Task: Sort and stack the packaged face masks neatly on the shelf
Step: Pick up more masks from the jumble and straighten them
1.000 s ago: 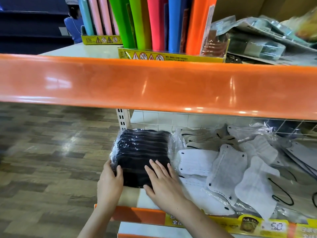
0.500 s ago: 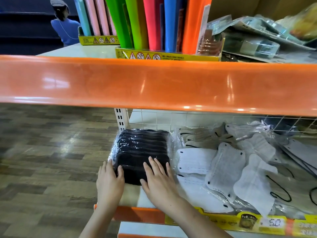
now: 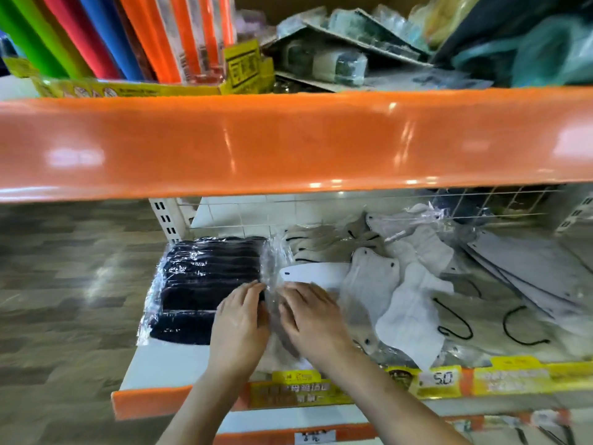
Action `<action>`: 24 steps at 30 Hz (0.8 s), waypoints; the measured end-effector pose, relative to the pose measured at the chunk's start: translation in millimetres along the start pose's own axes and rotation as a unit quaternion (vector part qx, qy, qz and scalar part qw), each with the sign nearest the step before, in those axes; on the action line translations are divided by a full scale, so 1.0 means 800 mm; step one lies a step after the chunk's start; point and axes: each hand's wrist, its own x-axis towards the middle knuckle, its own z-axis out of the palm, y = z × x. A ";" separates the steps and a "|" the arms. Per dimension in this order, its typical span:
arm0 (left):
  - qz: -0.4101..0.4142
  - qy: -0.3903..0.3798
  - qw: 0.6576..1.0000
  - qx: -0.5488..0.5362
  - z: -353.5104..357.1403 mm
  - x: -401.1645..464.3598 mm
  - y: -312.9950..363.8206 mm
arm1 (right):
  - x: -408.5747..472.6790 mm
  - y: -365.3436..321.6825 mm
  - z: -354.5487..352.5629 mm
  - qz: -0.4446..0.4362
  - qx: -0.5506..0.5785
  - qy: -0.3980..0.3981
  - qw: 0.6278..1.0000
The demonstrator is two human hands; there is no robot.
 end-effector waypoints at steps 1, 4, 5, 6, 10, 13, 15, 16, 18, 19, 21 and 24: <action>0.009 -0.007 1.000 -0.002 0.006 0.003 0.014 | -0.001 0.012 -0.008 0.000 -0.005 0.014 1.000; 0.036 -0.013 0.999 -0.004 0.027 0.012 0.057 | -0.008 0.049 -0.029 0.017 0.000 0.045 0.999; 0.039 -0.013 0.999 -0.005 0.034 0.014 0.071 | -0.011 0.061 -0.036 0.025 0.005 0.051 0.998; 0.040 -0.015 0.999 -0.004 0.042 0.015 0.084 | -0.015 0.073 -0.043 0.032 0.007 0.050 0.998; 0.049 -0.031 0.998 0.004 0.074 0.021 0.139 | -0.034 0.126 -0.071 0.048 -0.003 0.050 0.998; 0.064 -0.029 0.998 -0.001 0.098 0.024 0.181 | -0.048 0.166 -0.095 0.061 -0.013 0.058 0.996; 0.075 -0.022 0.997 -0.009 0.115 0.026 0.208 | -0.058 0.191 -0.112 0.070 -0.031 0.055 0.996; 0.080 -0.022 0.996 -0.012 0.124 0.027 0.220 | -0.063 0.203 -0.120 0.077 -0.043 0.051 0.995; 0.089 -0.019 0.996 -0.015 0.141 0.030 0.246 | -0.075 0.228 -0.135 0.093 -0.063 0.047 0.993; 0.094 -0.016 0.995 -0.017 0.148 0.033 0.260 | -0.081 0.241 -0.141 0.102 -0.069 0.048 0.991; 0.114 -0.017 0.993 -0.015 0.160 0.038 0.289 | -0.094 0.267 -0.155 0.119 -0.077 0.040 0.989; 0.146 -0.034 0.989 -0.001 0.184 0.042 0.328 | -0.110 0.304 -0.180 0.143 -0.093 0.028 0.985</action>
